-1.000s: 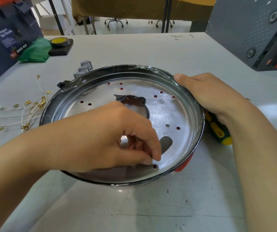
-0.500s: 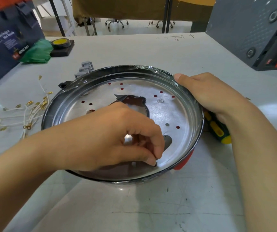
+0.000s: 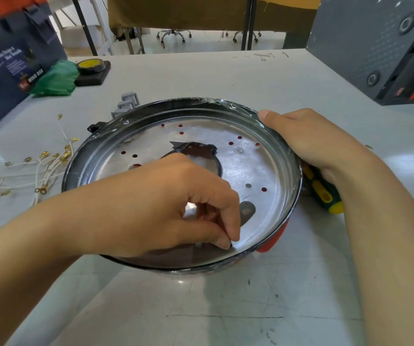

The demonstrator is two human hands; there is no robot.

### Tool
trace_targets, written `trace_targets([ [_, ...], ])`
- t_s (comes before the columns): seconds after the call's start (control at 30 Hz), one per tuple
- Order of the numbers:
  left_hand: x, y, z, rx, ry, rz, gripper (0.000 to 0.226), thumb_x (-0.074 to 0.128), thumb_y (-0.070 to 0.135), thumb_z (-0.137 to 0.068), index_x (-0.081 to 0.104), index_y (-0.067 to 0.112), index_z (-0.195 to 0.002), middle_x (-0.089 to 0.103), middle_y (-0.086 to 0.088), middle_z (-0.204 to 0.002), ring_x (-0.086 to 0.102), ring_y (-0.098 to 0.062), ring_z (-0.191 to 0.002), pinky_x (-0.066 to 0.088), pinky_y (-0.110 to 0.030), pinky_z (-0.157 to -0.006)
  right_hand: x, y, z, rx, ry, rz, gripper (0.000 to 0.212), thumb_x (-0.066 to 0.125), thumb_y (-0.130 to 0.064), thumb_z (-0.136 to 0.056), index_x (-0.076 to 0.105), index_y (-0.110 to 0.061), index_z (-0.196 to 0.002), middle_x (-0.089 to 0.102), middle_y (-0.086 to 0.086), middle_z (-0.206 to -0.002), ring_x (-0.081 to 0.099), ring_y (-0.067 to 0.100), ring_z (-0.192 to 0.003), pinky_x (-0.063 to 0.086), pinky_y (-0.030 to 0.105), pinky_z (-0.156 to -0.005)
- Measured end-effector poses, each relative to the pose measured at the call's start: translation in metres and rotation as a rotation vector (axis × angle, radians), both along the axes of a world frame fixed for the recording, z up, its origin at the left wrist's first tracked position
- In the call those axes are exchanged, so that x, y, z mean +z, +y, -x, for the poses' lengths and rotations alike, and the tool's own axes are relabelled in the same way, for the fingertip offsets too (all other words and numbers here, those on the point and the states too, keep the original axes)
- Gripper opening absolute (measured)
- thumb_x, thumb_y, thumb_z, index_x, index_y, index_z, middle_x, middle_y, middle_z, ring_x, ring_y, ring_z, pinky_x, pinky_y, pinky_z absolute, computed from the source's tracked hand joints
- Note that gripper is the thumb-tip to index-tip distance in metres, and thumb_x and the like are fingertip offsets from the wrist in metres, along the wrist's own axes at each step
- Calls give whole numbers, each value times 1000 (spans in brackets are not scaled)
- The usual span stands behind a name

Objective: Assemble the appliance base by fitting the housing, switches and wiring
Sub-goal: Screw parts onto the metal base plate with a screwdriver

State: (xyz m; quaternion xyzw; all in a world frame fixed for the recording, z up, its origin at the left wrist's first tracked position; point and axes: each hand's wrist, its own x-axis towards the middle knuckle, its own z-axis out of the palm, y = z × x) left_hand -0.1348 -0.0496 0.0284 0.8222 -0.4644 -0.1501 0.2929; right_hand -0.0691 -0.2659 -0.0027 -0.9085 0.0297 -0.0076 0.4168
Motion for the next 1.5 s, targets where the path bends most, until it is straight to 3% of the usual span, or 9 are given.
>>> trace_targets([
  [0.2, -2, 0, -2, 1, -13, -4, 7, 69, 26, -78, 74, 22, -82, 66, 4, -75, 61, -14, -70, 48, -29, -63, 0, 1, 1, 10, 2, -10, 66, 45, -53, -92, 56, 10, -108, 59, 32, -107, 48, 22, -69, 38, 34, -70],
  [0.37, -5, -2, -1, -14, -18, 6, 5, 70, 23, -79, 74, 20, -81, 66, 8, -75, 61, -11, -68, 48, -24, -63, 2, 2, 2, 12, 6, 9, 66, 44, -54, -92, 57, 9, -109, 59, 30, -108, 49, 21, -70, 50, 43, -81],
  [0.7, -7, 2, -1, 45, 112, 15, 7, 73, 22, -77, 76, 23, -83, 67, 3, -81, 64, -17, -75, 49, -32, -68, 2, -1, 3, 17, -6, 16, 67, 43, -55, -92, 58, 8, -106, 61, 29, -105, 50, 22, -69, 41, 34, -70],
  [0.9, -8, 2, 1, 65, 99, 37, 8, 74, 22, -76, 76, 22, -84, 65, 2, -82, 62, -18, -73, 49, -35, -67, 4, -2, 5, 12, 5, 54, 68, 42, -58, -91, 59, 5, -109, 62, 27, -107, 55, 30, -71, 46, 47, -92],
  [1.07, -6, 2, 3, 82, 72, 29, 6, 74, 22, -76, 74, 23, -83, 64, 5, -78, 61, -13, -72, 49, -32, -67, 5, -4, 7, -31, -23, 59, 70, 39, -60, -91, 61, 6, -91, 64, 23, -83, 53, 25, -71, 41, 33, -68],
  [1.17, -6, 2, 4, 85, 70, 35, 5, 74, 21, -77, 73, 23, -81, 64, 3, -77, 61, -13, -71, 48, -33, -66, 8, -5, 10, -63, -125, 57, 50, 37, -46, -98, 50, -8, -67, 46, 3, -61, 43, 17, -59, 35, 29, -57],
  [1.27, -7, 1, 5, 90, 72, 39, 4, 73, 23, -77, 73, 23, -81, 63, 3, -77, 60, -13, -71, 48, -32, -66, 13, -5, 11, -94, -248, -59, 22, 37, -25, -97, 58, -25, -92, 58, -2, -68, 46, 7, -58, 36, 26, -55],
  [1.33, -7, 1, 5, 92, 86, 31, 5, 75, 21, -77, 73, 24, -81, 63, 4, -77, 60, -12, -71, 49, -33, -67, 19, -6, 14, -87, -319, -178, 22, 38, -17, -96, 50, -36, -94, 63, -5, -68, 46, 3, -52, 37, 21, -55],
  [1.5, -8, 3, 3, 103, 117, 33, 6, 76, 19, -77, 74, 22, -82, 64, 4, -79, 61, -15, -73, 49, -37, -69, 30, -7, 25, 394, -255, -784, 21, 47, -6, -89, 63, -19, -91, 61, 0, -69, 44, 9, -53, 37, 18, -49],
])
